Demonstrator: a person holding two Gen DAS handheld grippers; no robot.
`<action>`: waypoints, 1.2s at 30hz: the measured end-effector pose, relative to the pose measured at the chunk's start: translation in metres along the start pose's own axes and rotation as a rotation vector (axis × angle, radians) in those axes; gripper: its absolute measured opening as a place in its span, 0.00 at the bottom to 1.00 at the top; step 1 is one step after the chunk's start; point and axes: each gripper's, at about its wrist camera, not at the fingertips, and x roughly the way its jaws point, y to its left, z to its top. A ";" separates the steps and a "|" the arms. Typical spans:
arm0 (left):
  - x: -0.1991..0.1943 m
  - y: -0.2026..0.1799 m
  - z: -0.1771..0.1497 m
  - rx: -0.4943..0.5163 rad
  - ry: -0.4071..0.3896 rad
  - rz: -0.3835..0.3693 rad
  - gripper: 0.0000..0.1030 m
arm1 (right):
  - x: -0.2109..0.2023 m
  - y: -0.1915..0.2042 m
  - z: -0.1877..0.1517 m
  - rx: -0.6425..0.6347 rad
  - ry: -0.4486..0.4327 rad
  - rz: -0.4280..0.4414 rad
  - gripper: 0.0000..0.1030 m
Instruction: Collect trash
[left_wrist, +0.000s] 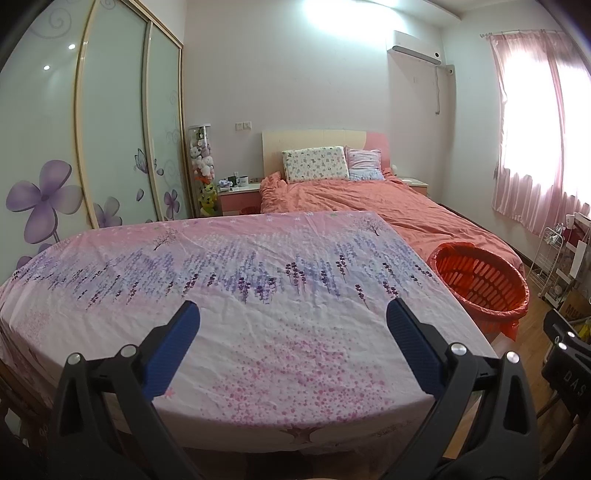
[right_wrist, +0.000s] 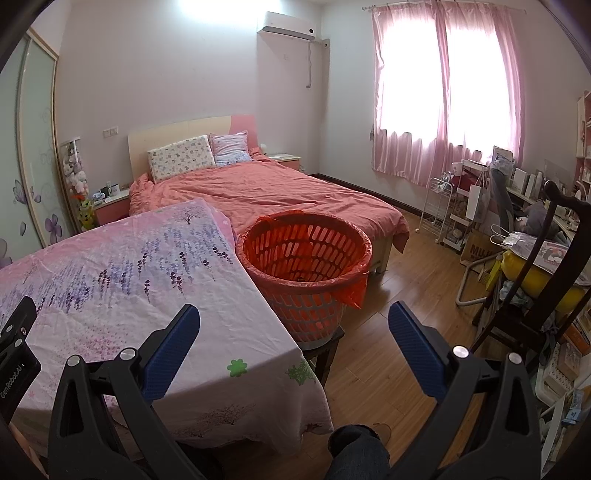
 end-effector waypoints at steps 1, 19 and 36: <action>0.000 0.000 0.000 0.000 0.001 0.000 0.96 | 0.000 0.000 0.000 0.000 0.000 0.000 0.98; 0.004 -0.001 -0.002 0.002 0.007 -0.003 0.96 | -0.001 -0.004 0.002 -0.002 -0.001 -0.008 0.98; 0.005 -0.001 -0.002 0.003 0.010 -0.004 0.96 | -0.001 -0.002 0.002 -0.003 0.000 -0.008 0.98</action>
